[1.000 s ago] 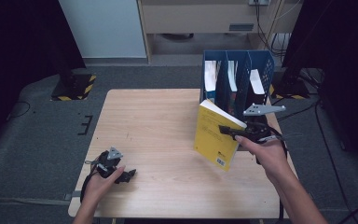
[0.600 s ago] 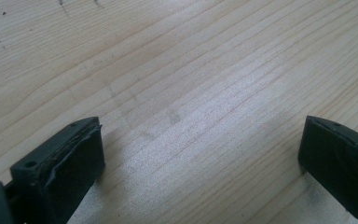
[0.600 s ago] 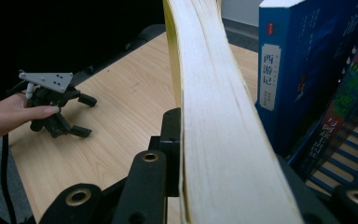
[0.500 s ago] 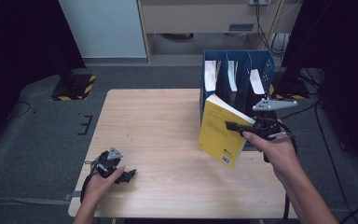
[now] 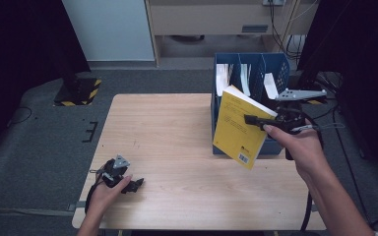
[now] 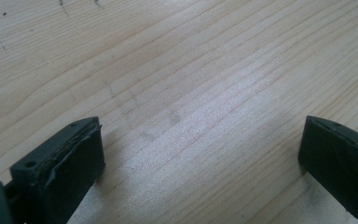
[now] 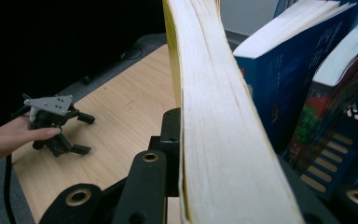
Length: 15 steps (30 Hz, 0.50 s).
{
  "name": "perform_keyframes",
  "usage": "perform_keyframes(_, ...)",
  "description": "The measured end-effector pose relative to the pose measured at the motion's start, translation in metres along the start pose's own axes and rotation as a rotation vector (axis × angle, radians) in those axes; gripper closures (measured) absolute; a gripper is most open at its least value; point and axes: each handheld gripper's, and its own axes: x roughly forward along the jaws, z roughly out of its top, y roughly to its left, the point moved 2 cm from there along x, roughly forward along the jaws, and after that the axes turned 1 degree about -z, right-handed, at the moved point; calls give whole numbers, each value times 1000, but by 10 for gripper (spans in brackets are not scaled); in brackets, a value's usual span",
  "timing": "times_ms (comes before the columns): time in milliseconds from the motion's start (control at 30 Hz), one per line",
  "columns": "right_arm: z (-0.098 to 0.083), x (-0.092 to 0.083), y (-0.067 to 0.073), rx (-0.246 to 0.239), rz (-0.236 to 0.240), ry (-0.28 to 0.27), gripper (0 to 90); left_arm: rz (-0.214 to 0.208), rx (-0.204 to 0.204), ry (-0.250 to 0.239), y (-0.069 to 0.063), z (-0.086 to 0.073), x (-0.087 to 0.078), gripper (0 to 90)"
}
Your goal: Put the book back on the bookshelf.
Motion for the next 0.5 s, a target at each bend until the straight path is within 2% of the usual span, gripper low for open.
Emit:
perform_keyframes(300, 15, -5, -9, 11, -22, -13, 752, 2, -1, -5, 0, 0, 0, 0)
perform_keyframes(500, 15, -8, -19, 33, -50, -8, 752, 2, -1, -6, 0, 0, 0, 0)
